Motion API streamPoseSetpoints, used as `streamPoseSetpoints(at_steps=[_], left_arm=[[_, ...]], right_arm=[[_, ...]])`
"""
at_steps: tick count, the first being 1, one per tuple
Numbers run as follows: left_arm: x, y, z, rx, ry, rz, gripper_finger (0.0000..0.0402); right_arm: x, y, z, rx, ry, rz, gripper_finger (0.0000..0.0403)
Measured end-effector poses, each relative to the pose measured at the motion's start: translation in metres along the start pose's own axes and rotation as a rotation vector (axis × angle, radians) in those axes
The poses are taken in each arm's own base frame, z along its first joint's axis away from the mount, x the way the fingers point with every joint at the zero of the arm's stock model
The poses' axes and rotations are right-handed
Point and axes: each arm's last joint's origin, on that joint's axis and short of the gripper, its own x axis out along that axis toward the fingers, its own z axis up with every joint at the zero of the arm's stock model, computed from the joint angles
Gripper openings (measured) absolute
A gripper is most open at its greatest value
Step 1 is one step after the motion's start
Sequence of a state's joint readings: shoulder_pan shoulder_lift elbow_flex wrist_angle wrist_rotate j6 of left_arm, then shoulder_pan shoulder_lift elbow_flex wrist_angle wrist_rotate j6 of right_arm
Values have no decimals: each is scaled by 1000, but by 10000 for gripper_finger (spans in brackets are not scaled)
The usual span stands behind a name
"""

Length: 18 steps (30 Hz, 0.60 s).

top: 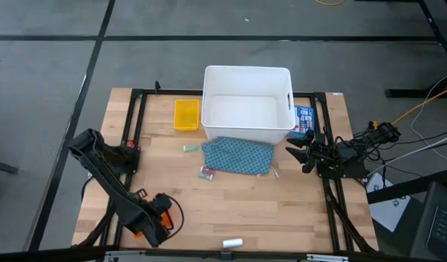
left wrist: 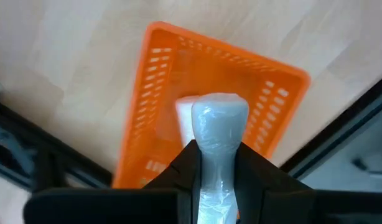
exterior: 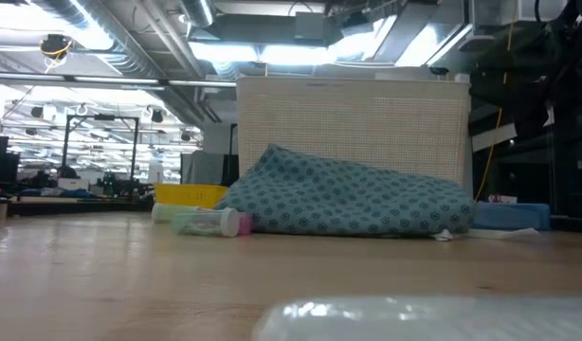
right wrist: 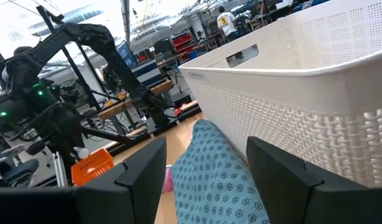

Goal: Pick & place medical supplies in basket/bin
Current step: Put the top white gauze into the orange bin

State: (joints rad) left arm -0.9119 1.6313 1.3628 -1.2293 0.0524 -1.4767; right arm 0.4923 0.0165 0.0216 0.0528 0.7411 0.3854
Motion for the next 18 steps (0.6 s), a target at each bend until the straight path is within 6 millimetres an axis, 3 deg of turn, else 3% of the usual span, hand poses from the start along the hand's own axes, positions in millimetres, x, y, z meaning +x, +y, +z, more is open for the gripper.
streamPoseSetpoints(at_steps=[12, 18], left_arm=[[38, 0, 2, -3, -7, -72, 59], [44, 4, 3, -21, -17, -52, 82]], right_arm=[[0, 0, 0, -1, -1, -3, 224], [0, 0, 0, -1, -1, -3, 224]])
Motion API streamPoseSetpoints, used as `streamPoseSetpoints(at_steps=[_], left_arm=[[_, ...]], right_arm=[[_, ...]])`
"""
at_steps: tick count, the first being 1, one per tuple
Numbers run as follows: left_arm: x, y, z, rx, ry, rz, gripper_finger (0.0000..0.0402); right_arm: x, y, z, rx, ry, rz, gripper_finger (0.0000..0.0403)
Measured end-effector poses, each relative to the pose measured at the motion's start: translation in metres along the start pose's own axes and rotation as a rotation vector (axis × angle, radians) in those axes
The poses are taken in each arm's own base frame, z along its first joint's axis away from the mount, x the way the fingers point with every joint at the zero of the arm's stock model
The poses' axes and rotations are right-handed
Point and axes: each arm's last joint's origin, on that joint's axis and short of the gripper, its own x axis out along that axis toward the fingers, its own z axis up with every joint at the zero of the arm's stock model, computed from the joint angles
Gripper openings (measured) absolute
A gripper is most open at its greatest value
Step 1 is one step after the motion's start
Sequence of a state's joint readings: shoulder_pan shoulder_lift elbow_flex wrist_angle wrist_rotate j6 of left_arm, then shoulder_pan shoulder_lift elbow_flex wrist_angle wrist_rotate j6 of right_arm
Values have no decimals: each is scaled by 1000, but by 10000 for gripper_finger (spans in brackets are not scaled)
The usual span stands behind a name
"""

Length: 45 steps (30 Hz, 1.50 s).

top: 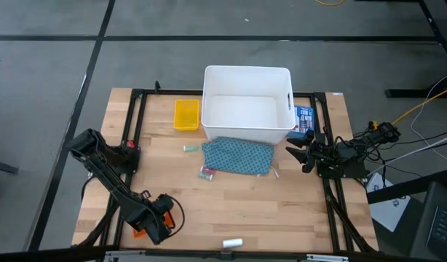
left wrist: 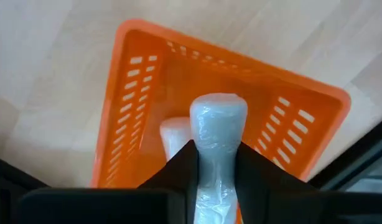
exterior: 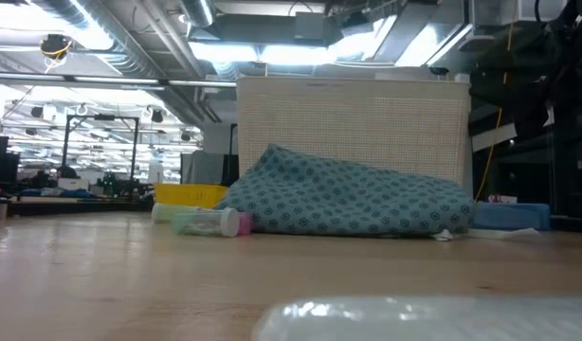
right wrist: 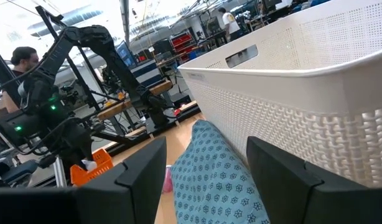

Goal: Pick & place medical supplies in basket/bin
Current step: Put the top white gauze into the orange bin, then put the white gauze into the orange bin

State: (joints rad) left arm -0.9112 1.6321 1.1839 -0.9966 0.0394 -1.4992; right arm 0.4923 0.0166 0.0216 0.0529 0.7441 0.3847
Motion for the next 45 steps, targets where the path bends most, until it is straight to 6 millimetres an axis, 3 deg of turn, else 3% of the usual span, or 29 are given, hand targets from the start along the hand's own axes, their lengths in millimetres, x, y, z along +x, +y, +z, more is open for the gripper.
streamPoseSetpoints(at_steps=[12, 17, 22, 27, 35, 37, 41, 45], left_arm=[[-1, 0, 0, -49, 2, -1, 187], [-10, -5, 1, -64, 2, -14, 204], [-34, -12, 12, -95, -74, -36, 202], [-69, -28, 42, -154, -271, -188, 201], [-105, -58, 122, -114, -408, -728, 200], [-106, -58, 139, -111, -430, -771, 200], [-88, -54, 164, -105, -410, -684, 200], [-72, -67, 185, -43, -351, -655, 200]], right_arm=[[0, 0, 0, -3, 0, 0, 224], [0, 0, 0, -8, 0, 0, 224], [0, 0, 0, -10, -5, -11, 224], [0, -1, 0, -18, -10, -25, 224], [0, -1, 0, -27, -9, -25, 224], [0, -1, 0, -27, -9, -25, 224], [0, -1, 0, -27, -8, -21, 224], [0, -1, 0, -26, -8, -21, 224]])
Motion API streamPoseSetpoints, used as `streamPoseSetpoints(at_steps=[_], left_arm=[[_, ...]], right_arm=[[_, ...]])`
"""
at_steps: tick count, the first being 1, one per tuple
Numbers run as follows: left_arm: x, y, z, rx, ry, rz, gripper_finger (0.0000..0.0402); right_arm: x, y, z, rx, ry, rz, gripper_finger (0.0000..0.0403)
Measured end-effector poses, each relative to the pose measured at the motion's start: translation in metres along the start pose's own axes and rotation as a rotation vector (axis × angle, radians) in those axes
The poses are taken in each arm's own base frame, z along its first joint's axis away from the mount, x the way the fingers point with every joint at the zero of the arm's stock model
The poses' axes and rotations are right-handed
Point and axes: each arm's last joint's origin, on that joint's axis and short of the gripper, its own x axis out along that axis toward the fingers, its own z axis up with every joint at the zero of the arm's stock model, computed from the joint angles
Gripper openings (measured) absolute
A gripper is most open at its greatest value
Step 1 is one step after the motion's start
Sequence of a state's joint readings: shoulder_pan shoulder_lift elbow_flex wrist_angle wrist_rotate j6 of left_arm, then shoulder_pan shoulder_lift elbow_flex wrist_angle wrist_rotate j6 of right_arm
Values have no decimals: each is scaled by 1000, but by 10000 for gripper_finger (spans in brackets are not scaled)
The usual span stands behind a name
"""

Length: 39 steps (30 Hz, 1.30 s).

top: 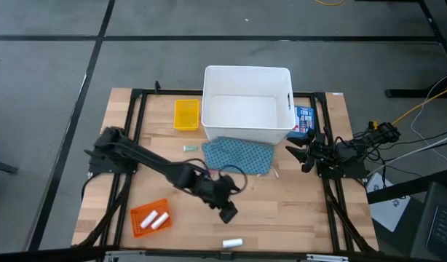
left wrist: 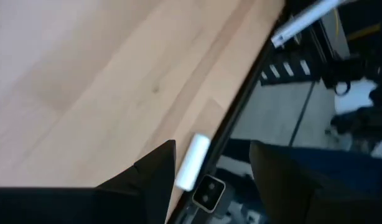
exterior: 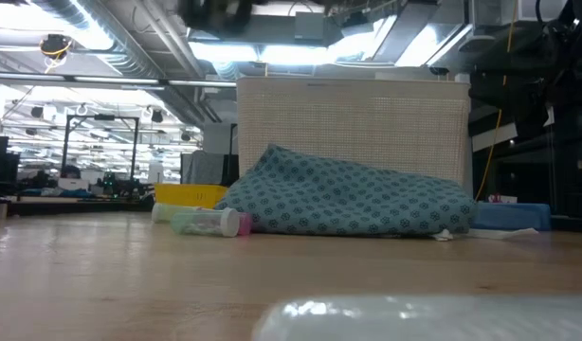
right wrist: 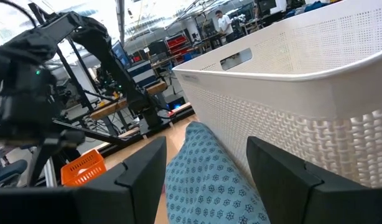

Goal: Pick & place medical supplies in basket/bin
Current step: Put the white gauze into the orange bin

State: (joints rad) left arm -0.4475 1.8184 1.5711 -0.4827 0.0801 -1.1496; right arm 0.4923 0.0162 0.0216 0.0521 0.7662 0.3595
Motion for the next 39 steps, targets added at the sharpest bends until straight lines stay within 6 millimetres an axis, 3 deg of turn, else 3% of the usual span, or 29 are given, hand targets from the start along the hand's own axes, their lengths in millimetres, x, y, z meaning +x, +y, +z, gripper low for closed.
streamPoseSetpoints(at_steps=[9, 18, 23, 30, 39], left_arm=[[58, -27, 17, 131, 123, 68, 200], [98, -46, -2, 135, 243, 111, 200], [112, -57, -21, 87, 249, 92, 200], [118, -53, -48, 50, 235, 202, 200], [120, -43, -45, 74, 221, 286, 200]], right_arm=[[0, 0, 0, -1, 0, 0, 224], [0, 0, 0, -2, 1, 0, 224], [0, 0, 0, -2, 0, 0, 224], [0, 0, 0, -44, 0, -1, 224], [0, 0, 0, -54, 1, 0, 224]])
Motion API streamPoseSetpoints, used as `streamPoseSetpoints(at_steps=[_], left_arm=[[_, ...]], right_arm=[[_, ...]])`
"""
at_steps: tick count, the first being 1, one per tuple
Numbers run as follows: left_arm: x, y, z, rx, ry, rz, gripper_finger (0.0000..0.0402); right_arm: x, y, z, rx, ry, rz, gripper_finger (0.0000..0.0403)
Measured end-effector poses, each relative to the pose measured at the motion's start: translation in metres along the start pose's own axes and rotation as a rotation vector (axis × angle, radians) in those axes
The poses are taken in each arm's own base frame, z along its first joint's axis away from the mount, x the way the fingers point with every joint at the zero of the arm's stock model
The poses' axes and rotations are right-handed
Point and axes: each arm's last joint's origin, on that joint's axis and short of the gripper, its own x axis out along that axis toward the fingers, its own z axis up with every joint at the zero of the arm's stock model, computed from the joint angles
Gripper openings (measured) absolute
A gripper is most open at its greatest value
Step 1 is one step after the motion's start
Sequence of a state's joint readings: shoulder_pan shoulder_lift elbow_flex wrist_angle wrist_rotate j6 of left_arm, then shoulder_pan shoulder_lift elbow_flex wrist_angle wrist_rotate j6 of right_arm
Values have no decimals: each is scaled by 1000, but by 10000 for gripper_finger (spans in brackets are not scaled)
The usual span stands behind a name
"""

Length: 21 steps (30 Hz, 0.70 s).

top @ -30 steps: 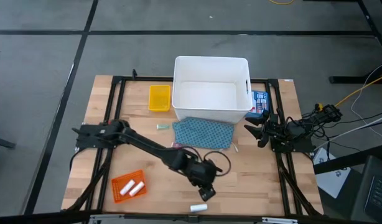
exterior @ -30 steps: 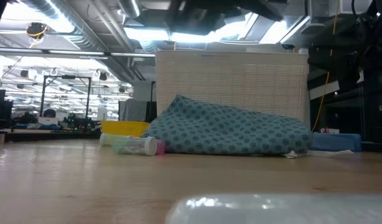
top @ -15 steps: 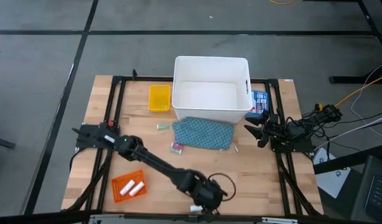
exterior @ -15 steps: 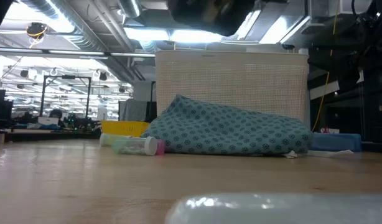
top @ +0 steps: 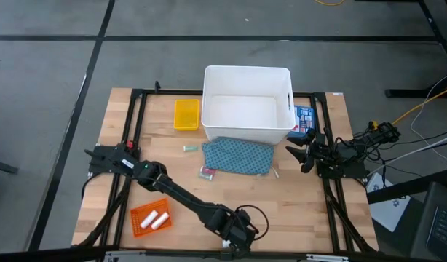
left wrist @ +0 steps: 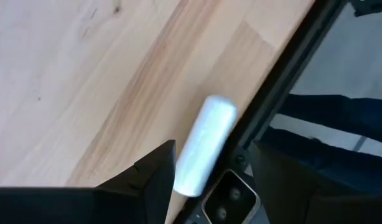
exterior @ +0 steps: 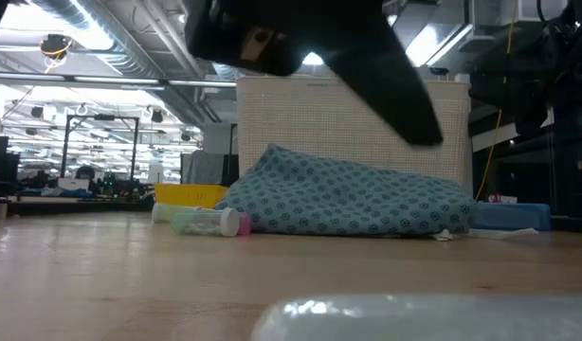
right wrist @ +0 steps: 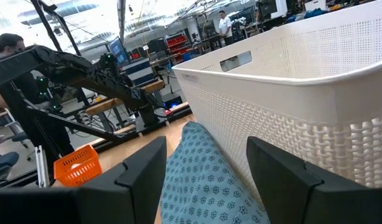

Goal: Pick & place medical supplies in basket/bin
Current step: Put the white gauze into the orange bin

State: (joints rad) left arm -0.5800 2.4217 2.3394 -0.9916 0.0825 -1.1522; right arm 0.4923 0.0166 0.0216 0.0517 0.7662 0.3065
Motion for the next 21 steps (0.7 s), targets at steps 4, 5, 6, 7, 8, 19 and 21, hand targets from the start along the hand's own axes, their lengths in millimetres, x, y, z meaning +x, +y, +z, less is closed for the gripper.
streamPoseSetpoints(at_steps=[4, 5, 6, 7, 8, 19, 21], left_arm=[[8, 0, 0, 32, 18, -13, 200], [10, 0, 0, 42, 23, -15, 200], [15, 0, 0, 49, 32, -22, 200], [17, 0, 0, 52, 39, -35, 200], [19, 0, -1, 59, 44, -32, 200], [43, 7, -2, 121, 77, -6, 200], [47, 8, -2, 125, 77, -3, 200]], right_arm=[[0, 0, 0, 0, 0, 0, 224], [0, 0, 0, 0, 0, 0, 224], [0, 0, 0, 0, 0, 0, 224], [0, 0, 0, 0, 0, 0, 224], [0, 0, 0, 0, 0, 0, 224], [0, 0, 0, -2, 1, -1, 224], [0, 0, 0, -2, 1, -1, 224]])
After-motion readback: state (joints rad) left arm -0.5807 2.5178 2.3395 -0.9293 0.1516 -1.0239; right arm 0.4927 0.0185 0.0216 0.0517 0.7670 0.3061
